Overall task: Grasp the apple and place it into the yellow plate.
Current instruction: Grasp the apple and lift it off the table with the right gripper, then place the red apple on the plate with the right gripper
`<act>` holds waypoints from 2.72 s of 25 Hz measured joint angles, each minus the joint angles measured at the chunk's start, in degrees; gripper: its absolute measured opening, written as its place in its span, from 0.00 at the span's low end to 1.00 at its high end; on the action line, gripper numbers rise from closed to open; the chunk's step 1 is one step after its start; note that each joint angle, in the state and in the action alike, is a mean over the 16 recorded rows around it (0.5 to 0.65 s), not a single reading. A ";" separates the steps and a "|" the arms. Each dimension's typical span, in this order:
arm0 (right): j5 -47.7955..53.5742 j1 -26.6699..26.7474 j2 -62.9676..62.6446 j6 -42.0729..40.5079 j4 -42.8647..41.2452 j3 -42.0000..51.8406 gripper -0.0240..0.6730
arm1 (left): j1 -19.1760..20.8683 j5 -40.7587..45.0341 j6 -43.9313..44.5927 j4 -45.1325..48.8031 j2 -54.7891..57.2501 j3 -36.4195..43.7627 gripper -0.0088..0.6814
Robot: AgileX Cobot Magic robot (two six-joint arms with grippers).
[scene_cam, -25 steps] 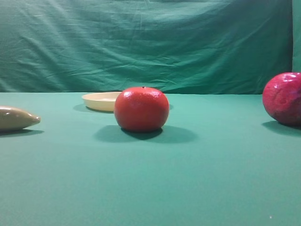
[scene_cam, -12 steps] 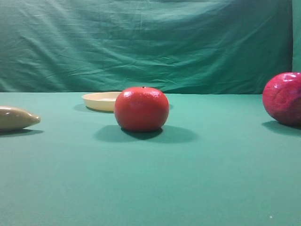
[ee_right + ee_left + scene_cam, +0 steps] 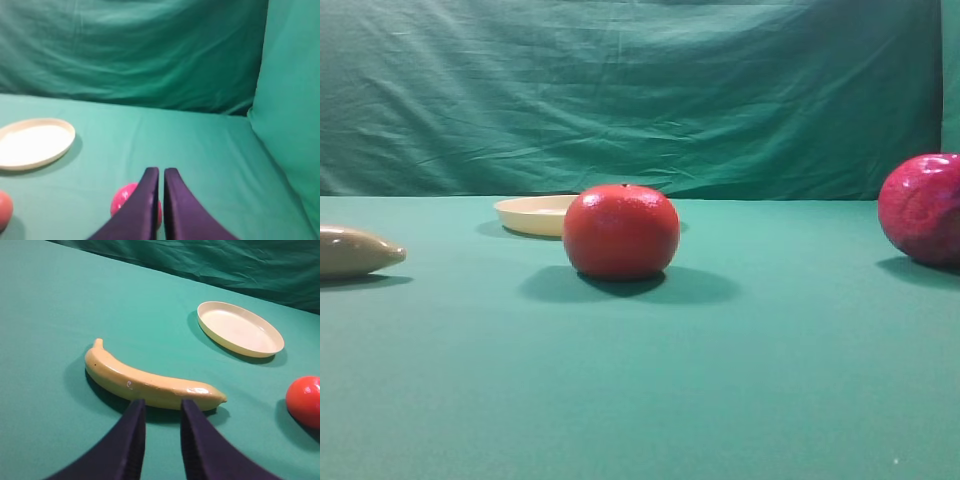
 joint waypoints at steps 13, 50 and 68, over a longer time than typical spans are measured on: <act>2.56 0.00 20.13 -4.80 1.11 -5.43 0.26 | 0.00 0.00 0.00 0.00 0.00 0.00 0.24; 0.67 1.65 62.97 -9.47 10.27 -28.14 0.88 | 0.00 0.00 0.00 0.00 0.00 0.00 0.24; 7.28 6.82 65.47 -13.05 20.42 -50.46 0.78 | 0.00 0.00 0.00 0.00 0.00 0.00 0.24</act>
